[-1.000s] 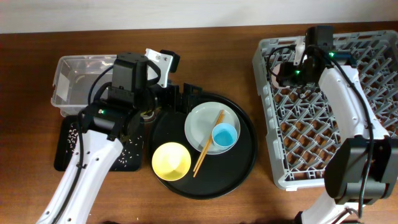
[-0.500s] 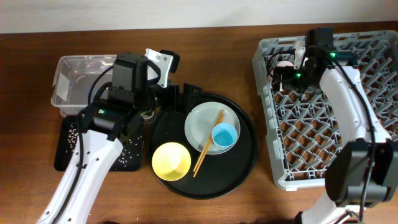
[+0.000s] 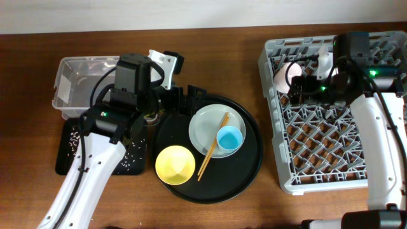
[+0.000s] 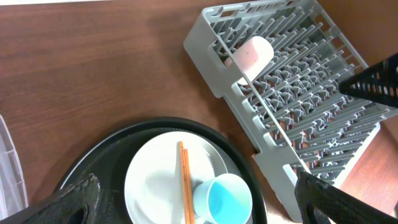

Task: Sort waste into correct bins and load items into the dishwasher rack
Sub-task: 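Carry the pink cup with the right gripper and place it in the rack, then release the pink cup and pull the right gripper back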

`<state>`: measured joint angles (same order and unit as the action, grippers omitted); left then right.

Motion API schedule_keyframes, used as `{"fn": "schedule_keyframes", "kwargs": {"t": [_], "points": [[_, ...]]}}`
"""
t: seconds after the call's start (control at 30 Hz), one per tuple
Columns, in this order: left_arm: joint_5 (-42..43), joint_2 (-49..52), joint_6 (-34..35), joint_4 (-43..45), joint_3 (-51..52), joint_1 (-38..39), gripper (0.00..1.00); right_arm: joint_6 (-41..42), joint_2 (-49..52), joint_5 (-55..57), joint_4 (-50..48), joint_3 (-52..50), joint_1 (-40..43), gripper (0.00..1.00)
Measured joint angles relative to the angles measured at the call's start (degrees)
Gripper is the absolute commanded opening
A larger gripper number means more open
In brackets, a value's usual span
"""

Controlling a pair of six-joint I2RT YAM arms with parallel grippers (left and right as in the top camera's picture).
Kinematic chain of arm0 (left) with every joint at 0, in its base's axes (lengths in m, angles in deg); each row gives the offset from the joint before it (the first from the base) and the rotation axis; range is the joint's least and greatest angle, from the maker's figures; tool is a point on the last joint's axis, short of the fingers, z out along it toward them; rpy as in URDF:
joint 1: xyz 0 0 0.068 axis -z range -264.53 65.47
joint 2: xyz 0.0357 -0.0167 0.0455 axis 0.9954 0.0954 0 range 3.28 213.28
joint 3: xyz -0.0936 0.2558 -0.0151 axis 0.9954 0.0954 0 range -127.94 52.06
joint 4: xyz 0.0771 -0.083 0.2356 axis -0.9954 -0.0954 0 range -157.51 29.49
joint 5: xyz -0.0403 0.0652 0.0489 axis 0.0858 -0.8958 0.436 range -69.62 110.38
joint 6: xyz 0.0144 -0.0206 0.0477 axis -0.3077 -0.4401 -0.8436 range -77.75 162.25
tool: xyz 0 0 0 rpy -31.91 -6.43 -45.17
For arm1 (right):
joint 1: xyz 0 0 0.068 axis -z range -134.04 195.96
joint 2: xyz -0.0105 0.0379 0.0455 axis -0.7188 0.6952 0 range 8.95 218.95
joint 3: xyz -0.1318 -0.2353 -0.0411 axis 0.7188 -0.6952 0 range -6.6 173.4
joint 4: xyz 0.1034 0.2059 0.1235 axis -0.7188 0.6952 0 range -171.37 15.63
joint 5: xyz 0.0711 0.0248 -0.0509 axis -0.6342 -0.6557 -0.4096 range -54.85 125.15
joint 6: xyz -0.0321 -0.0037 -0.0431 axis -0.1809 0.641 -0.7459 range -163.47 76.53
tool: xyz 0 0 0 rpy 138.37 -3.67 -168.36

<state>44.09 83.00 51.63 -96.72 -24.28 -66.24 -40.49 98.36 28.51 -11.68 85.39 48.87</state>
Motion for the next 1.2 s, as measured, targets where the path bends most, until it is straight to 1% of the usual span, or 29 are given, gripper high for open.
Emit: {"fn": "schedule_keyframes", "kwargs": {"t": [0.03, 0.07, 0.1, 0.27, 0.37, 0.47, 0.6, 0.8, 0.93, 1.03, 1.1, 1.13, 1.2], "points": [[0.0, 0.0, 0.0, 0.0, 0.0, 0.0, 0.99, 0.0, 0.0, -0.4, -1.6, 0.0, 0.0, 0.61], [0.0, 0.0, 0.0, 0.0, 0.0, 0.0, 0.99, 0.2, 0.0, -1.1, -3.7, 0.0, 0.0, 0.15], [0.0, 0.0, 0.0, 0.0, 0.0, 0.0, 0.99, 0.1, 0.0, -2.1, -6.0, 0.0, 0.0, 0.04], [0.0, 0.0, 0.0, 0.0, 0.0, 0.0, 0.99, 0.2, 0.5, -4.0, -15.8, 0.0, 0.0, 0.04], [0.0, 0.0, 0.0, 0.0, 0.0, 0.0, 0.99, 0.2, 2.6, -4.1, -21.6, 0.0, 0.0, 0.04], [0.0, 0.0, 0.0, 0.0, 0.0, 0.0, 0.99, 0.2, 6.4, -3.2, -25.1, 0.0, 0.0, 0.04], [0.0, 0.0, 0.0, 0.0, 0.0, 0.0, 0.99, 0.2, 12.4, -1.1, -27.1, 0.0, 0.0, 0.04], [0.0, 0.0, 0.0, 0.0, 0.0, 0.0, 0.99, 0.2, 22.9, -0.3, -27.5, 0.1, 0.0, 0.04], [0.0, 0.0, 0.0, 0.0, 0.0, 0.0, 0.99, 0.2, 23.7, -0.3, -27.2, 0.6, 0.0, 0.04], [0.0, 0.0, 0.0, 0.0, 0.0, 0.0, 0.99, 0.2, 23.7, -0.3, -26.6, 0.9, 0.0, 0.08], [0.0, 0.0, 0.0, 0.0, 0.0, 0.0, 0.99, 0.2, 23.6, -0.2, -24.1, 1.9, 0.0, 0.12], [0.0, 0.0, 0.0, 0.0, 0.0, 0.0, 0.99, 0.3, 23.2, -0.1, -22.7, 2.5, 0.0, 0.12], [0.0, 0.0, 0.0, 0.0, 0.0, 0.0, 0.99, 0.1, 21.7, 0.1, -16.3, 4.9, 0.0, 0.12]]}}
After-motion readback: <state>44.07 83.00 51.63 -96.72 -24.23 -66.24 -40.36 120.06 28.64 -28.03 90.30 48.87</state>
